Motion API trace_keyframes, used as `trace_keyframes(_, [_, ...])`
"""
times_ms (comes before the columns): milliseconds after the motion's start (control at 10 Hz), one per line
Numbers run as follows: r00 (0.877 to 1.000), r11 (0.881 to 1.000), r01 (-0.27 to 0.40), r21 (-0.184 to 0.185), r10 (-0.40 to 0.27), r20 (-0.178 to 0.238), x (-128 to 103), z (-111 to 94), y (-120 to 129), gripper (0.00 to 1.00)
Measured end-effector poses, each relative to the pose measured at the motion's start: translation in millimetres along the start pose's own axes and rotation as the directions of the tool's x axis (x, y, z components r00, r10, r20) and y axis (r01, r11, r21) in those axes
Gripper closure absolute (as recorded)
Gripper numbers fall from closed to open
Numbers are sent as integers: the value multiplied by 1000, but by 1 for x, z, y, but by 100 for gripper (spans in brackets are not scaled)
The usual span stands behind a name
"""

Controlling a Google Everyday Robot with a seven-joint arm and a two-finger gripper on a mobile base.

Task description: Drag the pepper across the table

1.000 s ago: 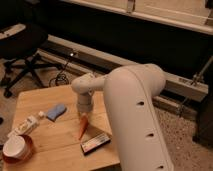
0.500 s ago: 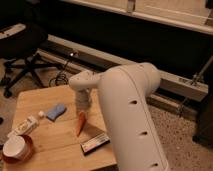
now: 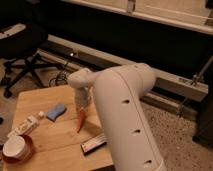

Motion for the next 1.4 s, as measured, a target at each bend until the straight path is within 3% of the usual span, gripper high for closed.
trace_keyframes(800, [999,999,-44,-22,44,21,-42,-16,-12,86])
trace_keyframes(1100, [997,997,-65,-30,66,33,-59,-25,-21,68])
trace_keyframes(1400, [997,997,-74,-14,74,34,-73,-24,-27,66])
